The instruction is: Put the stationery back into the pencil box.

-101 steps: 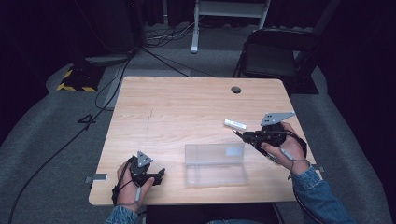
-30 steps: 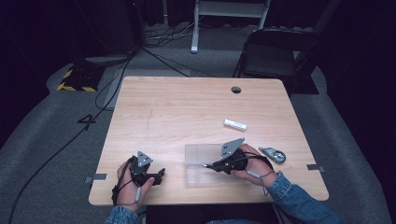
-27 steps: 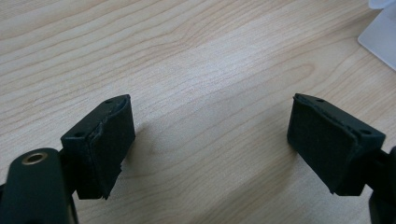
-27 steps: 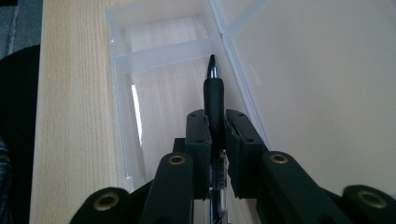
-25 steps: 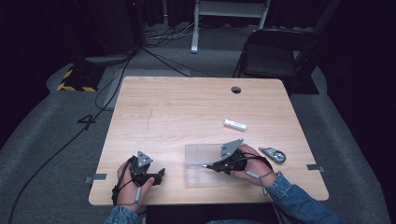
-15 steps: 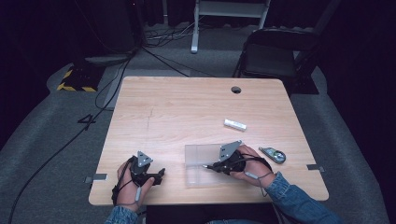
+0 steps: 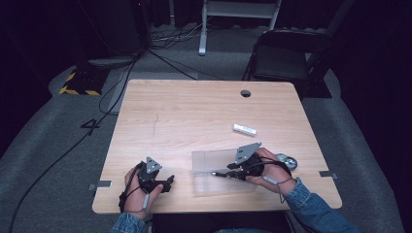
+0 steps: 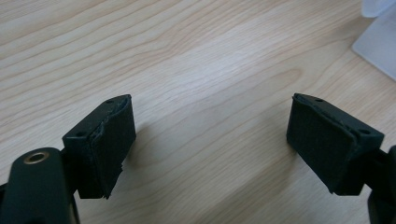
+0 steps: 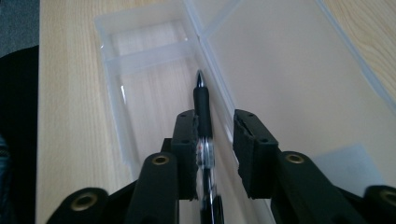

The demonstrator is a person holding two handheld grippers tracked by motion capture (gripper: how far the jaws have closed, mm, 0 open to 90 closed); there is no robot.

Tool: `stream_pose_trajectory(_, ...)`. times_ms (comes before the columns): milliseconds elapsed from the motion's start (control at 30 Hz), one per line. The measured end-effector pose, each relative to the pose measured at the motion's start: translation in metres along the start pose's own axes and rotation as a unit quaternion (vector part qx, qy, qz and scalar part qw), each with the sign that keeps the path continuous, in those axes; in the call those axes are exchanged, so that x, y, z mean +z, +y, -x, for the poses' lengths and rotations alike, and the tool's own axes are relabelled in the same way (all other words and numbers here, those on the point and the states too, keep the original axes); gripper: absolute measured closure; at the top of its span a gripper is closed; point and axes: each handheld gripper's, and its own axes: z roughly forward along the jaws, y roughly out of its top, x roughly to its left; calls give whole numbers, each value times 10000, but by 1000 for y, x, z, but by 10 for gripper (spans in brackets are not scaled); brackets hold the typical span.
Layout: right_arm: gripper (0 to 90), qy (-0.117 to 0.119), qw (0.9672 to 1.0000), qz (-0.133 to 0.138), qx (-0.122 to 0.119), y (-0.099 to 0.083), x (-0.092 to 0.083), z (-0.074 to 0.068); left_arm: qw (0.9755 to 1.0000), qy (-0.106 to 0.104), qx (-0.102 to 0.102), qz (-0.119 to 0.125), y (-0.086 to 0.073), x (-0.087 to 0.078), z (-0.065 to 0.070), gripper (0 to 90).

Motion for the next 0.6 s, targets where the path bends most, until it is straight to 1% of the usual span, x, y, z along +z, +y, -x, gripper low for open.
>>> stream_pose_trajectory(33, 764, 35, 10000, -71, 37, -1, -3, -1, 10000, -33, 50, -4, 2, 2, 2, 161)
stream_pose_trajectory(100, 800, 118, 9995, -275, 80, -5, -8, -4, 10000, -71, 63, -9, 3, 3, 5, 160)
stream_pose_trajectory(133, 800, 118, 9995, -275, 80, -5, -8, -4, 9999, -86, 117, -11, 5, 4, 5, 160)
stream_pose_trajectory(167, 806, 155, 9992, -359, 72, -6, -9, -5, 9998, -120, 132, 0, 6, 6, 6, 159)
stream_pose_trajectory(200, 809, 220, 9985, -507, 38, -8, -8, -7, 9998, -132, 138, -12, 7, 7, 7, 159)
stream_pose_trajectory(233, 815, 259, 9979, -594, 3, -9, -8, -8, 9998, -138, 126, -9, 7, 7, 7, 157)
stream_pose_trajectory(267, 820, 299, 9970, -714, -20, -11, -6, -9, 9998, -131, 159, -6, 8, 8, 6, 156)
stream_pose_trajectory(333, 820, 364, 9955, -876, -56, -14, -3, -11, 9998, -133, 143, -12, 9, 9, 6, 155)
stream_pose_trajectory(367, 821, 345, 9952, -909, -70, -15, -2, -11, 9998, -138, 148, -23, 10, 10, 6, 154)
stream_pose_trajectory(400, 819, 392, 9948, -939, -57, -17, 0, -11, 9998, -132, 142, -28, 10, 10, 6, 154)
stream_pose_trajectory(433, 817, 373, 9943, -999, -31, -18, 0, -11, 9997, -130, 191, -18, 11, 10, 6, 154)
stream_pose_trajectory(467, 814, 403, 9938, -1031, 10, -19, 1, -12, 9998, -121, 177, -19, 11, 11, 6, 154)
stream_pose_trajectory(500, 812, 404, 9935, -1060, 0, -20, 2, -11, 9998, -142, 136, -17, 11, 11, 6, 153)
stream_pose_trajectory(533, 808, 374, 9936, -1065, 20, -21, 3, -11, 9998, -136, 161, -23, 12, 11, 6, 153)
stream_pose_trajectory(600, 800, 390, 9932, -1098, 63, -22, 3, -11, 9998, -137, 168, -30, 12, 11, 6, 153)
